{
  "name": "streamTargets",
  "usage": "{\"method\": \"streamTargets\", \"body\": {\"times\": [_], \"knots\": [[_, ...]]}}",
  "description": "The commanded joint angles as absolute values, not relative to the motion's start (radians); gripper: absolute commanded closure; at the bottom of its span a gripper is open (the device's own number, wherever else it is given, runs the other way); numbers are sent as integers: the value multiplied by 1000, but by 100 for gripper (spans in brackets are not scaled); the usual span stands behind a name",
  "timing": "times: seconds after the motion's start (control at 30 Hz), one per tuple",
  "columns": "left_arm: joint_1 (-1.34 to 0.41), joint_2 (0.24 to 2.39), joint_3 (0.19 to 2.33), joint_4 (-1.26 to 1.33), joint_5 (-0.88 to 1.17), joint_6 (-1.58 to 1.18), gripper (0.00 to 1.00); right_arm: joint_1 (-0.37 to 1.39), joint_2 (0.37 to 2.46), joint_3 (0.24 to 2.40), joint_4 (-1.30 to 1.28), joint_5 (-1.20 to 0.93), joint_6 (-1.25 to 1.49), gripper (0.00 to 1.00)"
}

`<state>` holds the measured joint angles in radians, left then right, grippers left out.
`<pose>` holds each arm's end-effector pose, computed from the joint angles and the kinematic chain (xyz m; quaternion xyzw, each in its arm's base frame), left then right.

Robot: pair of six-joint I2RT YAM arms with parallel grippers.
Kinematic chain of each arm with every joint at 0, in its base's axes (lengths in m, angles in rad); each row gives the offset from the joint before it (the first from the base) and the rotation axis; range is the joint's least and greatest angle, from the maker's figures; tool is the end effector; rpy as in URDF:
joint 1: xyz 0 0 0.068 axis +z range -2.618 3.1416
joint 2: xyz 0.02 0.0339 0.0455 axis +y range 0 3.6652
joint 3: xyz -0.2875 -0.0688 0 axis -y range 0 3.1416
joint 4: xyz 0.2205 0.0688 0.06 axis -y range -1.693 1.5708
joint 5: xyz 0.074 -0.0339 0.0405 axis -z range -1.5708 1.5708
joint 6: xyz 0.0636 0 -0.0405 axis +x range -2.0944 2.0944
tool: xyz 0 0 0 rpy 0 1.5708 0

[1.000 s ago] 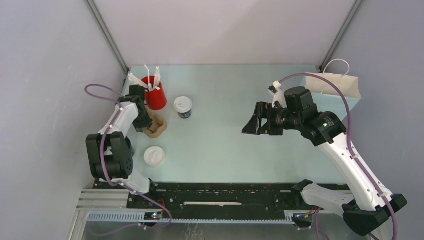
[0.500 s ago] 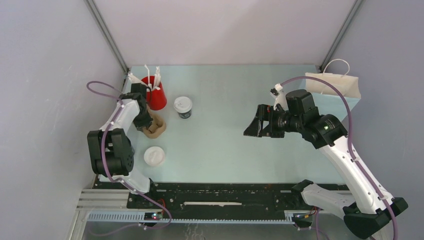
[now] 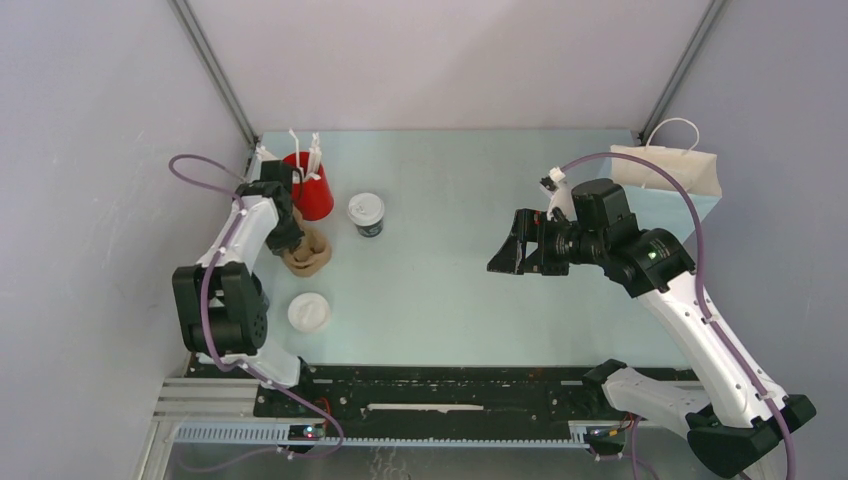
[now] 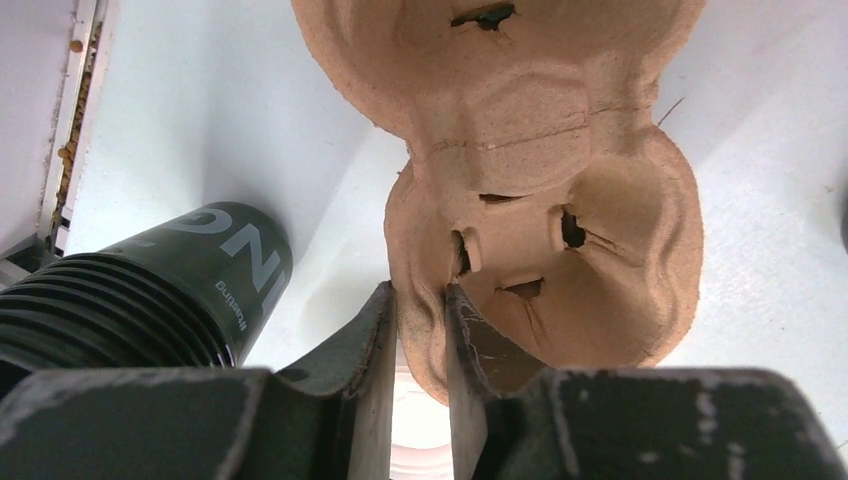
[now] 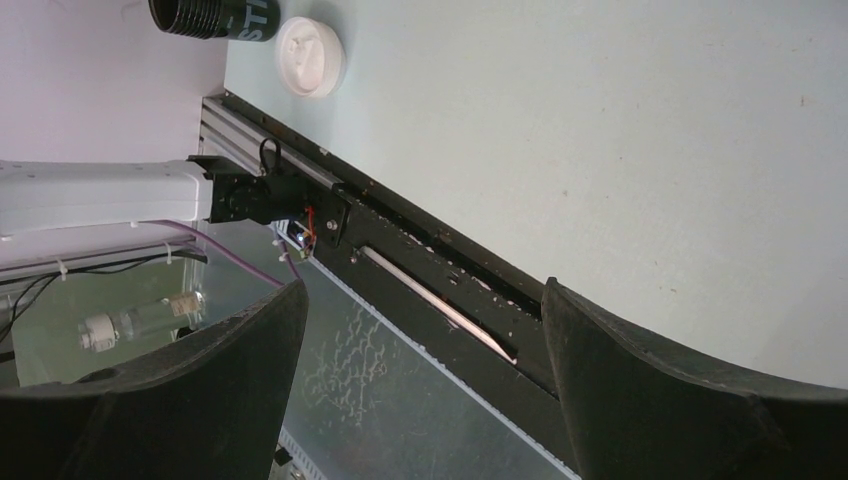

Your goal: Pack the takeout coffee

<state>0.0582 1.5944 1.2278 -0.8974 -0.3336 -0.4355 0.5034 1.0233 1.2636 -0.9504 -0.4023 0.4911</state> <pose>0.2929 0.0379 0.2501 -0.2627 0.9388 0.1329 0.1788 0.1375 0.1042 0.3833 -0.0888 0.8900 0.3546 0.2727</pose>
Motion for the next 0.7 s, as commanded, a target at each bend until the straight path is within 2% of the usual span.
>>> {"method": "streamTargets", "body": {"times": [0.0, 0.67], "knots": [[50, 1500, 1267, -875, -359, -432, 99, 495, 1021, 1266, -936, -413, 460, 5], [51, 1314, 1202, -816, -390, -482, 100, 496, 1021, 1266, -933, -430, 493, 5]]}}
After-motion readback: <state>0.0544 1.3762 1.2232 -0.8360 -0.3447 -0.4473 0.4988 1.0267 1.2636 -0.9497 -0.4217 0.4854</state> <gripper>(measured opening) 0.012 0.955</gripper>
